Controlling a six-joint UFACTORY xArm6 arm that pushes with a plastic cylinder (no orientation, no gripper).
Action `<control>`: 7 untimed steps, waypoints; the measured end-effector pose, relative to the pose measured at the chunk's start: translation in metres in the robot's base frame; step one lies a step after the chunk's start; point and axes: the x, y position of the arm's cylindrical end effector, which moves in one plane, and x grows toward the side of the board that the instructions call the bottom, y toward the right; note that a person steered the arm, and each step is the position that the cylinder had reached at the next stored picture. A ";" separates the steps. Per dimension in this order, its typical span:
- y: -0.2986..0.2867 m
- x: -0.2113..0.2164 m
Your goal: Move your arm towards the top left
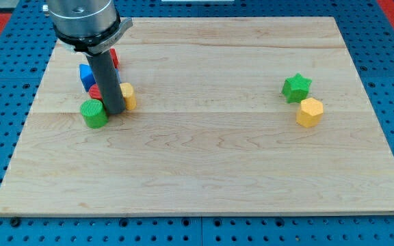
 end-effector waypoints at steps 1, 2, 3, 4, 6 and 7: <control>0.038 0.020; 0.120 0.051; 0.151 0.039; 0.163 -0.004; 0.170 -0.096; 0.149 -0.108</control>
